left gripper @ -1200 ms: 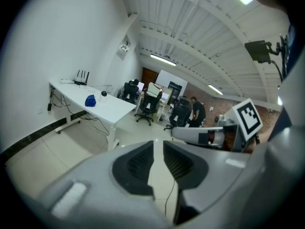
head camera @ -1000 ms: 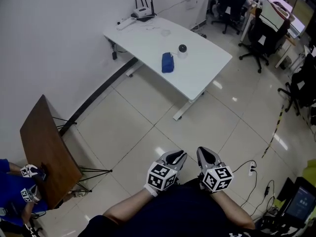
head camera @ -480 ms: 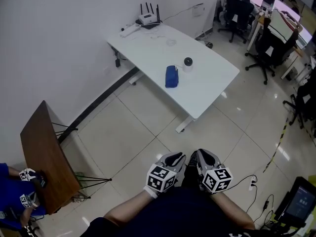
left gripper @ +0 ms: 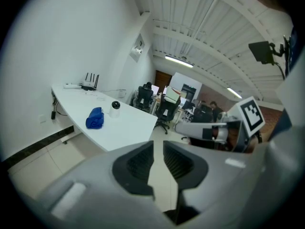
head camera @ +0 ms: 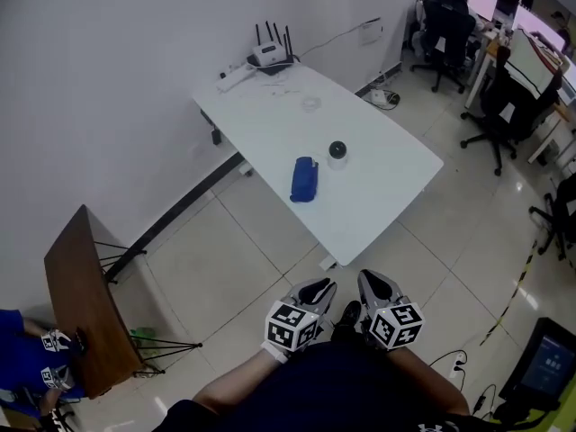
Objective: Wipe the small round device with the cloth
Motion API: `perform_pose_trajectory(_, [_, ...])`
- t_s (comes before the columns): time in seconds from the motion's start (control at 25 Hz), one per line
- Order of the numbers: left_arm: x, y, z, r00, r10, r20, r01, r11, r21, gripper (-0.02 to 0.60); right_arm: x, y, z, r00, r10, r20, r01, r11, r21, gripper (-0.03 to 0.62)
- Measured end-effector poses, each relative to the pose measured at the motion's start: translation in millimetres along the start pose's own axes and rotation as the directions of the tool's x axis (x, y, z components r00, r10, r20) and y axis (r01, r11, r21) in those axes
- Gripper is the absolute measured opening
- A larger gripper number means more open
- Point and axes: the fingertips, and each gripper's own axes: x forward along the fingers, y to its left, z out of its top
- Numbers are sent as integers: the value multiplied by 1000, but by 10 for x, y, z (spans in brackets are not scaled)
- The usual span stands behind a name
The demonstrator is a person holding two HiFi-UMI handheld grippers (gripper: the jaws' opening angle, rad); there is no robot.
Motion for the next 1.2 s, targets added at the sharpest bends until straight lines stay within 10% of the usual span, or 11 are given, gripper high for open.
perform_pose_trajectory(0.44, [844,224,645,997,64,35,-64,998,7,64,372,-840,504,1000,13,-23,-12,999,43,12])
perform_pose_trajectory(0.84, [960,1864,1007,958,287,27,-285,957,-59,109,1029,-976,584,995,59,-84,-50,993,108,12])
perform_pose_trajectory(1.2, [1487,3122,1078,972,188,-144,-214,956,-200,158,2166,-939,651,983,68,-172,-44,989,138,73])
